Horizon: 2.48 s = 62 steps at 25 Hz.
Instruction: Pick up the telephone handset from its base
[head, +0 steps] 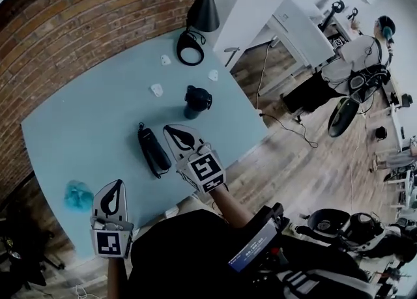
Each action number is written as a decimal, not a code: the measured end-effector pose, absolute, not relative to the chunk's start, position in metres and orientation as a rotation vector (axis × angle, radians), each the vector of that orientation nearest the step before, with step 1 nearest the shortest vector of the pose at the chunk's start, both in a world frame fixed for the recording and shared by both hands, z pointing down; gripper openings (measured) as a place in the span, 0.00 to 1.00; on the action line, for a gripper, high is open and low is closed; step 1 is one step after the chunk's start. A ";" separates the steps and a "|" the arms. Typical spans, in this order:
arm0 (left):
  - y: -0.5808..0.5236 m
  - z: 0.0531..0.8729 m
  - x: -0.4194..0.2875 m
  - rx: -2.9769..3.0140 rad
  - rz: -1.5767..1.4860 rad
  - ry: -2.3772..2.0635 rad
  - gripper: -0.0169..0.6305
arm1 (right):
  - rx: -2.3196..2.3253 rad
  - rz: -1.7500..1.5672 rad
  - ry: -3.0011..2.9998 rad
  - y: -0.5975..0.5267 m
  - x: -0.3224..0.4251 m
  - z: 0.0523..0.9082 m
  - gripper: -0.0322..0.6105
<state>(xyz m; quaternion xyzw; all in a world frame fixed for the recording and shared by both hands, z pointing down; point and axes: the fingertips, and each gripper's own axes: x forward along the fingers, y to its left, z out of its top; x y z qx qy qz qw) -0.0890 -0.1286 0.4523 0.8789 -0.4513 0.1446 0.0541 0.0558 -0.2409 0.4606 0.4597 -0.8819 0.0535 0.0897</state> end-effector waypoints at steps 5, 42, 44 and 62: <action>-0.143 0.443 -0.123 2.664 0.396 -1.399 0.06 | 1.365 0.161 -2.574 -0.248 0.038 0.465 0.10; -0.135 0.483 -0.215 2.453 0.389 -1.563 0.06 | 1.031 0.589 -2.044 -0.241 0.012 0.712 0.43; -0.134 0.483 -0.215 2.446 0.399 -1.564 0.06 | 1.015 0.592 -2.033 -0.241 0.009 0.716 0.44; -0.134 0.487 -0.224 2.396 0.395 -1.601 0.06 | 1.002 0.640 -1.942 -0.244 0.002 0.735 0.46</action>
